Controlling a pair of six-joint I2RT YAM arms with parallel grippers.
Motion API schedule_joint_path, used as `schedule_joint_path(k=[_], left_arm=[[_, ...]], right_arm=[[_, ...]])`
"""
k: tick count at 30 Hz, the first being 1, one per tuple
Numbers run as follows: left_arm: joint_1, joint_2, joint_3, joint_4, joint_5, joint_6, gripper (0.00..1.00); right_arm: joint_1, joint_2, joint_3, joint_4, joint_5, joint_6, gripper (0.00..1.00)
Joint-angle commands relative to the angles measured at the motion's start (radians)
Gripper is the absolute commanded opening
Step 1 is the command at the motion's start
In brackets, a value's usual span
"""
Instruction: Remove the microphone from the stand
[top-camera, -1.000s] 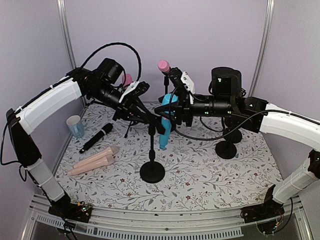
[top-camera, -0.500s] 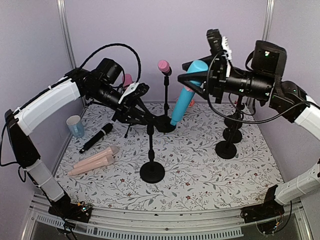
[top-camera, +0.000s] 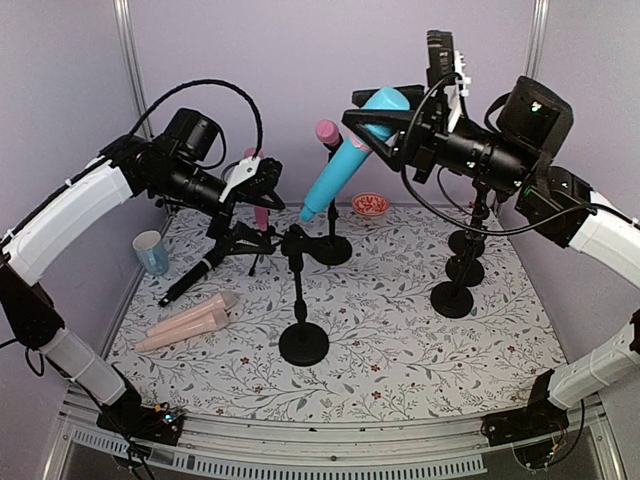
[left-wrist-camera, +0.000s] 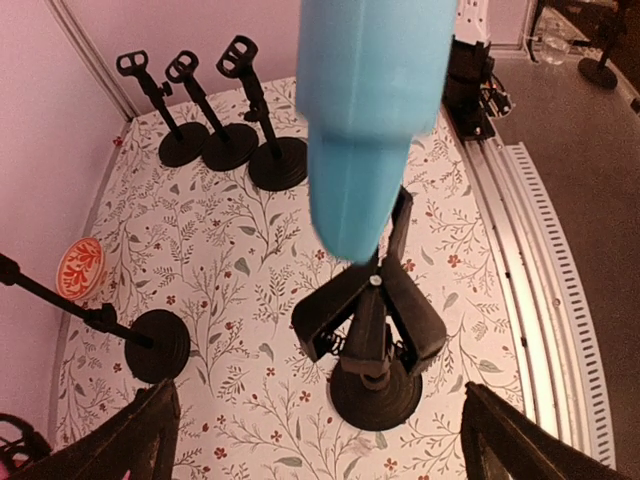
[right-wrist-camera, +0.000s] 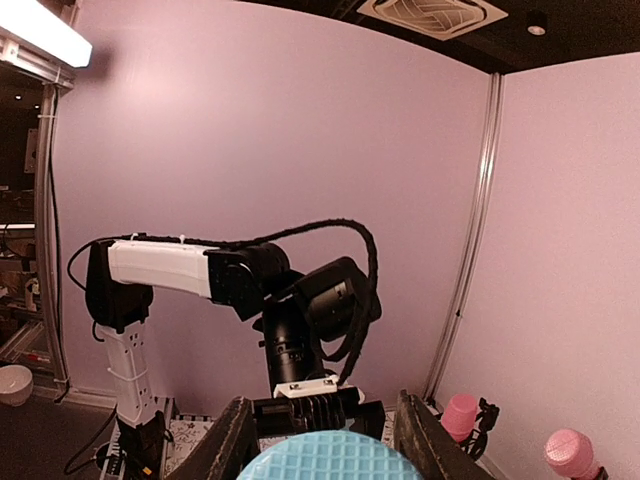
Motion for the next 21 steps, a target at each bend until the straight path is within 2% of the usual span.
schedule_joint_path(k=[1,5,13,18,20,21], left_arm=[[0.034,-0.074,0.042,-0.039,0.026,-0.043,0.99],[0.039,-0.104,0.037,-0.063,0.053,-0.047,0.97],[0.073,-0.128,0.024,-0.047,0.074,-0.062,0.81],[0.093,-0.132,0.007,-0.026,0.074,-0.07,0.57],[0.105,-0.135,-0.004,-0.016,0.073,-0.075,0.44],[0.114,-0.139,-0.011,-0.013,0.074,-0.074,0.34]], right_arm=[[0.008,0.101,0.0,0.168,-0.023,0.069,0.2],[0.025,0.208,0.039,0.267,-0.03,0.087,0.2],[0.057,0.372,0.136,0.324,-0.065,0.127,0.2],[0.07,0.411,0.135,0.351,-0.071,0.13,0.2],[0.074,0.423,0.135,0.353,-0.074,0.13,0.2],[0.075,0.431,0.134,0.354,-0.076,0.131,0.22]])
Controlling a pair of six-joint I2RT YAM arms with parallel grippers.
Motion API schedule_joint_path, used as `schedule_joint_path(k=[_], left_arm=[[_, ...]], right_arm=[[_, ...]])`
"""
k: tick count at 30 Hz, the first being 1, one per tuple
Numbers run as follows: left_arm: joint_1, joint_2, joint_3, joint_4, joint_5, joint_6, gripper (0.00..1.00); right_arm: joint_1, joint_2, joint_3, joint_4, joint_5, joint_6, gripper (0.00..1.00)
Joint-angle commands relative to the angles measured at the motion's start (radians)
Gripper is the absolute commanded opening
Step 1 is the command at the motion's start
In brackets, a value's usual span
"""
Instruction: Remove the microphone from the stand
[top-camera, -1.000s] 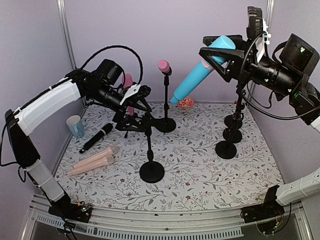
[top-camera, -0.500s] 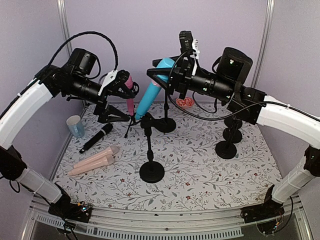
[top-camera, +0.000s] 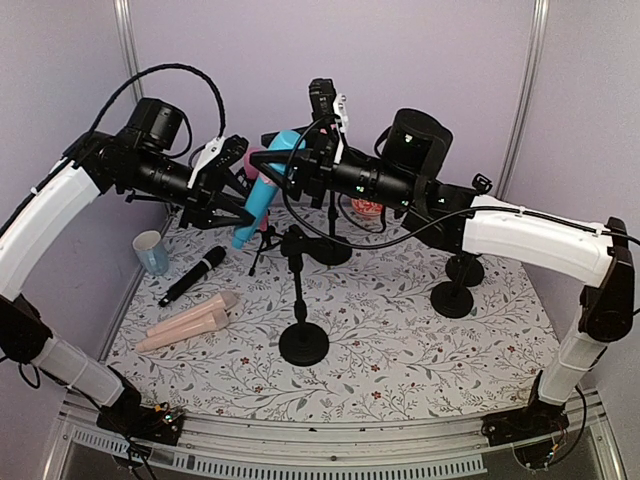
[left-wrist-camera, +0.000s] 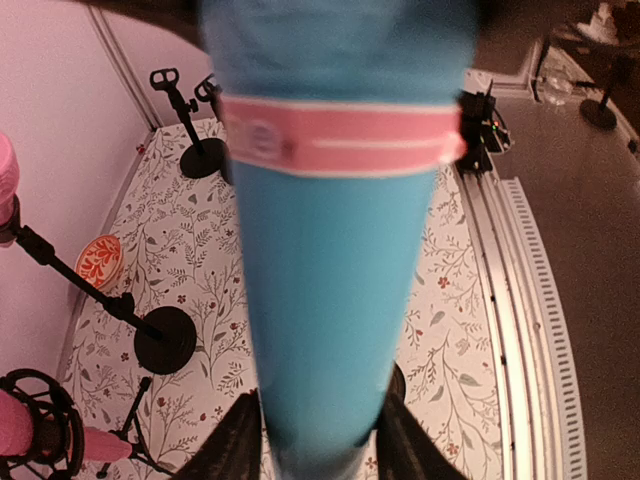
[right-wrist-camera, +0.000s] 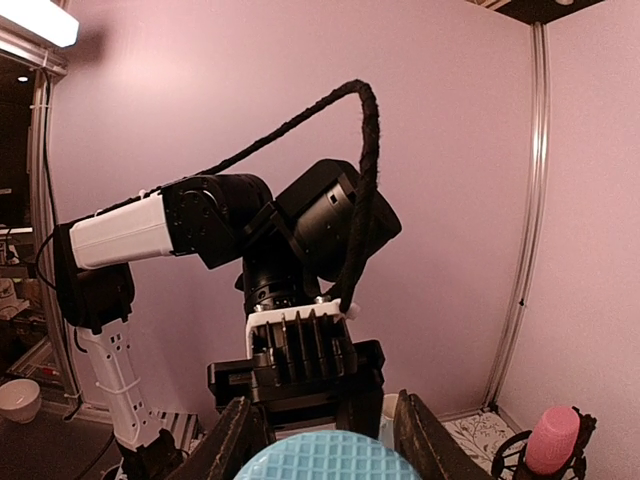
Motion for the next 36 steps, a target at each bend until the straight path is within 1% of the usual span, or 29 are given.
schedule_joint_path(k=[1,2,3,4,5,6,8,10,13,19,23,27,31,36], left_arm=[[0.039,-0.025,-0.036,0.028,0.009,-0.005,0.24],[0.049,-0.029,-0.047,0.033,0.002,-0.003,0.14],[0.059,-0.034,-0.062,0.038,-0.007,0.0,0.07],[0.072,-0.042,-0.081,0.044,-0.021,0.006,0.0],[0.085,-0.05,-0.104,0.048,-0.041,0.015,0.0],[0.102,-0.061,-0.133,0.053,-0.06,0.027,0.0],[0.144,-0.086,-0.201,0.067,-0.103,0.051,0.0],[0.193,-0.114,-0.292,0.091,-0.185,0.072,0.0],[0.26,-0.145,-0.422,0.129,-0.312,0.106,0.0],[0.379,-0.154,-0.67,0.238,-0.527,0.153,0.0],[0.437,-0.124,-0.757,0.328,-0.624,0.157,0.0],[0.46,-0.082,-0.823,0.409,-0.706,0.169,0.0],[0.476,-0.055,-0.818,0.406,-0.668,0.148,0.0],[0.474,-0.076,-0.789,0.372,-0.538,0.134,0.01]], right_arm=[[0.014,0.031,0.034,0.059,-0.02,0.02,0.37],[0.012,0.033,0.033,0.054,-0.013,0.023,0.46],[0.013,0.03,0.028,0.045,-0.004,0.024,0.63],[0.013,0.023,0.019,0.033,0.01,0.021,0.74],[0.013,0.012,0.004,0.025,0.032,0.015,0.84],[0.013,-0.003,-0.014,0.013,0.054,0.01,0.91],[0.011,-0.04,-0.05,-0.028,0.098,-0.01,0.99],[0.002,-0.078,-0.086,-0.08,0.121,-0.042,0.99],[-0.016,-0.141,-0.15,-0.136,0.136,-0.046,0.99],[-0.032,-0.229,-0.249,-0.21,0.176,-0.047,0.99],[-0.034,-0.242,-0.263,-0.253,0.193,-0.054,0.99],[-0.034,-0.224,-0.228,-0.332,0.198,-0.071,0.99],[-0.034,-0.219,-0.219,-0.359,0.199,-0.079,0.99],[-0.033,-0.214,-0.204,-0.389,0.205,-0.093,0.99]])
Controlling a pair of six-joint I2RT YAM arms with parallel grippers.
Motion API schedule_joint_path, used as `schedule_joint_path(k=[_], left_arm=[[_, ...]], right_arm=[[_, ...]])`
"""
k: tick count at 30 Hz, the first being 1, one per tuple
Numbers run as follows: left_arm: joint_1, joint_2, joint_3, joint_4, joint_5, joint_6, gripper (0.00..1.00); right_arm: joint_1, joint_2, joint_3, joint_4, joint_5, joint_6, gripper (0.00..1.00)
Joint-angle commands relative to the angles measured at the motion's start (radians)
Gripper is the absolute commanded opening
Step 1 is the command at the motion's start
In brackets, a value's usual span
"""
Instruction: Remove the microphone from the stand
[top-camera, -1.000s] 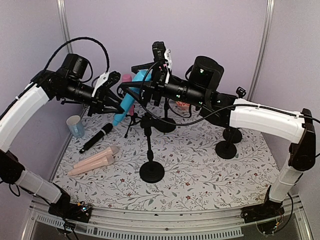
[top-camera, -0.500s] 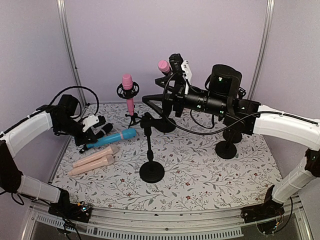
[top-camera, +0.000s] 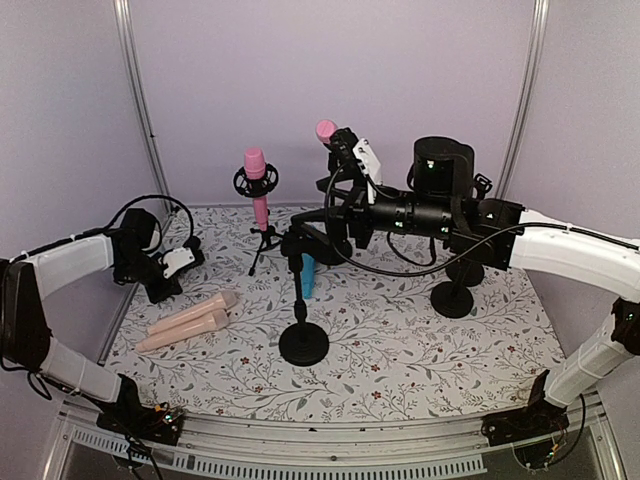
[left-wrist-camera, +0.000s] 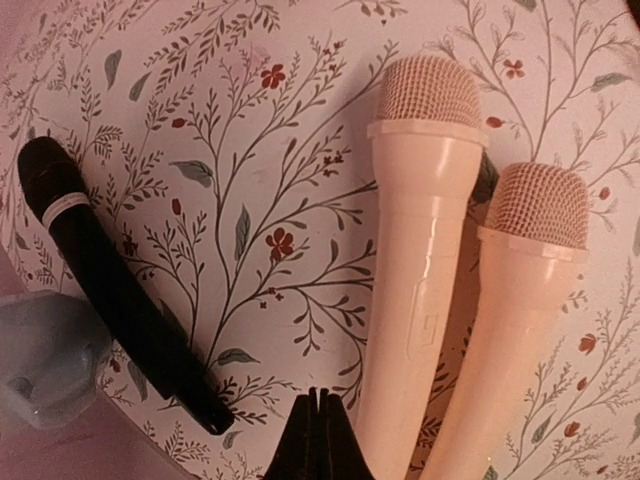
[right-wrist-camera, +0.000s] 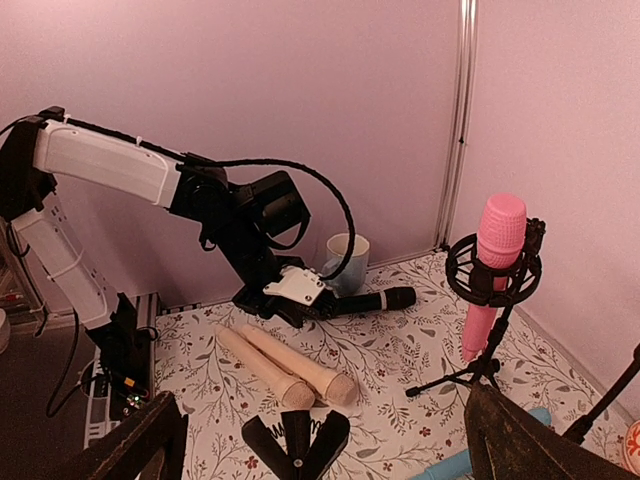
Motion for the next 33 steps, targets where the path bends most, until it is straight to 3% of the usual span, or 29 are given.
schedule_joint_path(k=[1,5,9,14,24,28,33], left_arm=[[0.005,-0.022,0.035,0.007,0.116,-0.013,0.04],[-0.003,-0.011,0.076,-0.024,0.192,-0.043,0.26],[-0.03,0.006,0.11,-0.045,0.225,-0.082,0.4],[-0.065,0.011,0.128,-0.045,0.253,-0.121,0.46],[-0.123,-0.042,0.131,-0.064,0.26,-0.154,0.48],[-0.138,-0.065,0.129,-0.079,0.259,-0.157,0.55],[-0.146,-0.088,0.122,-0.079,0.259,-0.168,0.63]], right_arm=[[-0.004,0.014,0.05,-0.055,0.025,-0.03,0.99],[-0.004,0.027,0.089,-0.127,0.015,-0.055,0.99],[-0.003,0.042,0.131,-0.202,-0.012,-0.068,0.99],[0.007,0.068,0.173,-0.267,-0.052,-0.061,0.99],[0.018,0.155,0.246,-0.404,0.0,-0.111,1.0],[0.018,0.196,0.297,-0.461,-0.014,-0.151,0.94],[0.02,0.236,0.334,-0.484,-0.012,-0.175,0.78]])
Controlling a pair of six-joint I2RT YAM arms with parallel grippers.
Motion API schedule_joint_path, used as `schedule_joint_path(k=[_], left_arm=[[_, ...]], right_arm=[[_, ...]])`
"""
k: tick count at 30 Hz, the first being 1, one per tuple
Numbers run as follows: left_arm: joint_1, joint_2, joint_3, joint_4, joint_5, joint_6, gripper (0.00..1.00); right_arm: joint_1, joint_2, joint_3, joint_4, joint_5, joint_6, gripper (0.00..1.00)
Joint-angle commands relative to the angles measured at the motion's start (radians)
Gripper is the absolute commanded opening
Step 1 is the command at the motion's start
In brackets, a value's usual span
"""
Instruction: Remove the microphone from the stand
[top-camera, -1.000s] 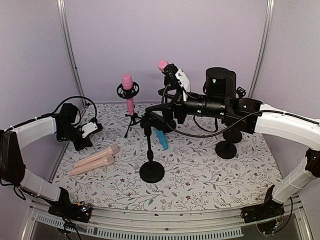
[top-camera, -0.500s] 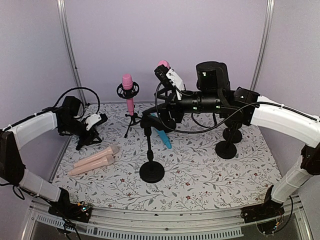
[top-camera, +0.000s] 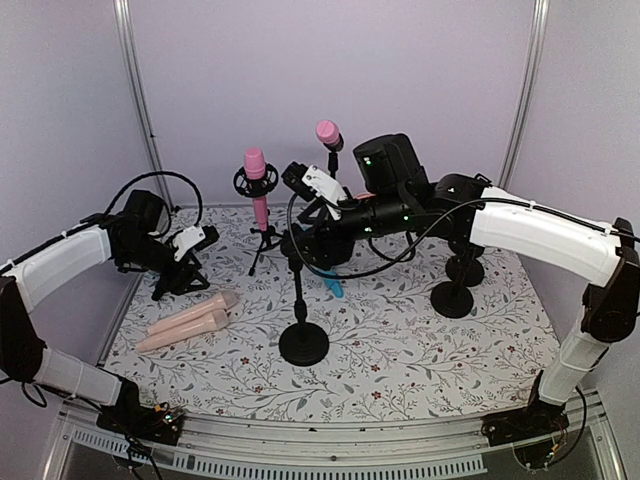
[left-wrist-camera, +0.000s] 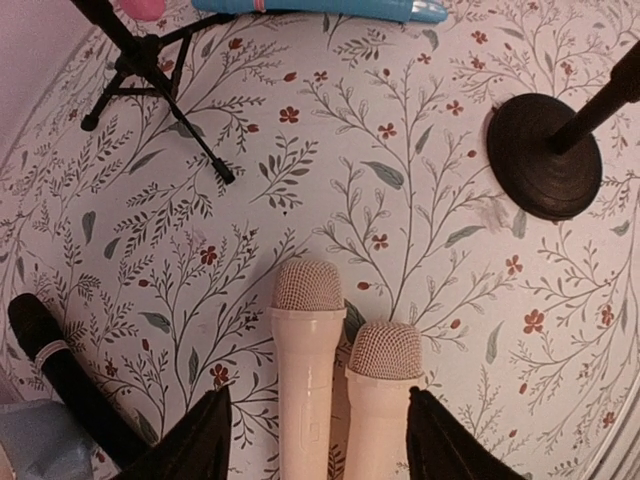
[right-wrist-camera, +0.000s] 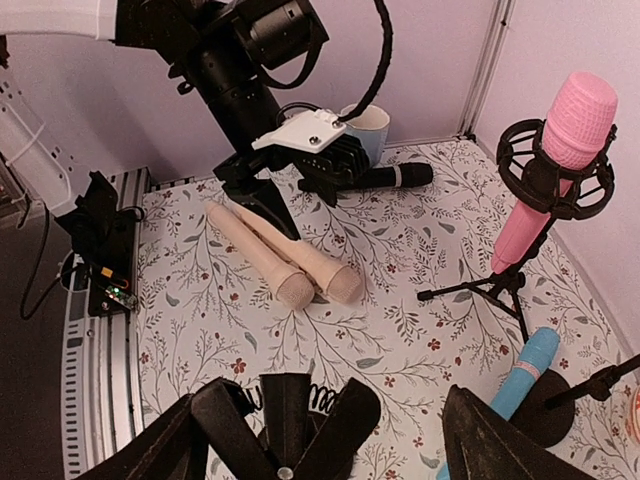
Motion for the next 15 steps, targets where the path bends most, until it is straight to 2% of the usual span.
schedule_joint_path(k=[1,4,8,12,15], left_arm=[[-0.013,-0.032,0.012,-0.016,0.015,-0.017,0.64],[-0.017,-0.037,0.013,-0.016,0.011,-0.02,0.66],[-0.019,-0.04,0.017,-0.016,0.005,-0.015,0.66],[-0.023,-0.042,0.022,-0.013,0.011,-0.018,0.66],[-0.029,-0.041,0.023,-0.011,0.014,-0.023,0.66]], right_arm=[[0.006,0.031,0.049,-0.038,0.009,-0.035,0.75],[0.007,0.035,0.052,-0.038,0.012,-0.036,0.63],[0.006,0.032,0.054,-0.05,0.018,-0.039,0.38],[0.005,0.017,0.055,-0.07,0.046,-0.043,0.18],[0.003,-0.011,0.053,-0.084,0.108,-0.055,0.1]])
